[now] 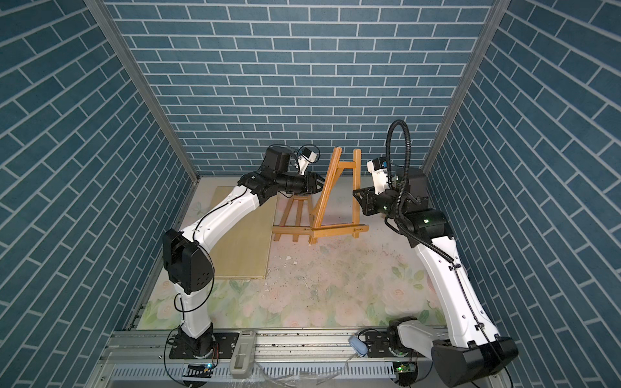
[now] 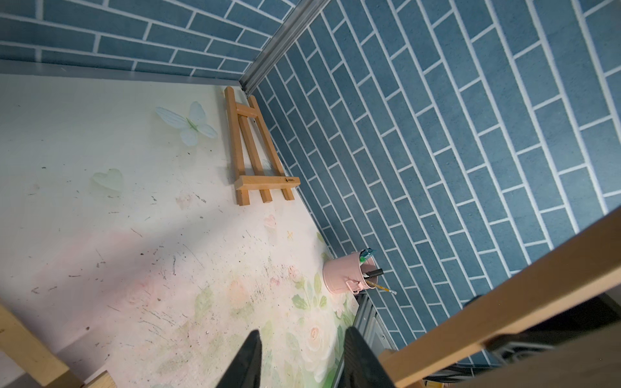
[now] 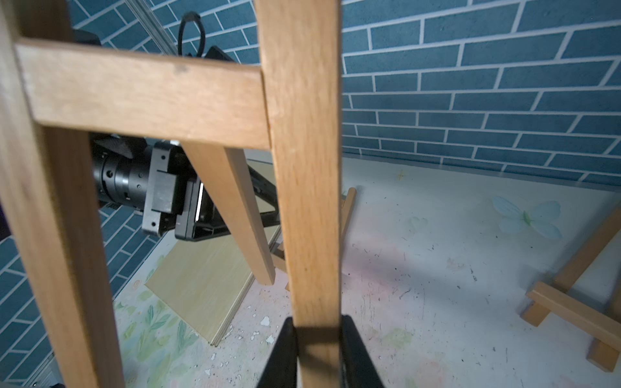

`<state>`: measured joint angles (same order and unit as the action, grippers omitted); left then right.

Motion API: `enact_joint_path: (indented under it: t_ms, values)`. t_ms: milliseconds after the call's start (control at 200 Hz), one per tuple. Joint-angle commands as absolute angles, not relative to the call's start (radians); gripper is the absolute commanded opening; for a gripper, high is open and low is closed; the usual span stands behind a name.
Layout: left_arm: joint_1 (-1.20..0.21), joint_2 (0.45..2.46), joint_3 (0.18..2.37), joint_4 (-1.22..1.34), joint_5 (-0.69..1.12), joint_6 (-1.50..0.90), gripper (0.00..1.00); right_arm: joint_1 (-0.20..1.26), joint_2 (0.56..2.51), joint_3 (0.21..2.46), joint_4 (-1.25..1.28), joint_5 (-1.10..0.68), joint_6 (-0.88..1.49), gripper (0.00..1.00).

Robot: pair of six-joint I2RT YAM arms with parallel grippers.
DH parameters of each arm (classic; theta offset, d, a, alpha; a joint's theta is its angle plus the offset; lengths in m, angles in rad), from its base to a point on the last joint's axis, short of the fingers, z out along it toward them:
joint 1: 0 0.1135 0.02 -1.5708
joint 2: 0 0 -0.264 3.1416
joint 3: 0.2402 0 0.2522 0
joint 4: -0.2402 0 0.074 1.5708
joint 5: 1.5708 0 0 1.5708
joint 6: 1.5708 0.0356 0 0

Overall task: Disassemble the easel
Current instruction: Fold up the easel.

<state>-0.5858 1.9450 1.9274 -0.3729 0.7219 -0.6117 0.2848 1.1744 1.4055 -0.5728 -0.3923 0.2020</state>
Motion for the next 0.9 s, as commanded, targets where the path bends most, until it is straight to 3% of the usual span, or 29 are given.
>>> enact_joint_path:
  t_ms: [0, 190, 555, 650, 780, 895]
  values:
    - [-0.606, 1.93, 1.917, -0.3, 0.786, -0.651, 0.43, 0.294, 1.182, 1.408, -0.401, -0.351, 0.28, 0.0]
    - [-0.616, 1.953, 1.919, -0.157, 0.863, -0.76, 0.43, 0.303, 1.203, 1.391, -0.359, -0.297, 0.284, 0.0]
    - [-0.644, 2.017, 2.011, -0.196, 0.915, -0.763, 0.44, 0.309, 1.221, 1.377, -0.333, -0.221, 0.259, 0.0]
    - [-0.634, 2.016, 2.046, -0.377, 0.843, -0.645, 0.44, 0.308, 1.212, 1.38, -0.334, -0.219, 0.245, 0.0]
    - [-0.583, 1.979, 2.064, -0.671, 0.58, -0.48, 0.44, 0.308, 1.188, 1.395, -0.361, -0.192, 0.206, 0.0]
    - [-0.473, 1.873, 1.91, -0.663, 0.495, -0.497, 0.44, 0.307, 1.174, 1.42, -0.436, -0.119, 0.147, 0.0]
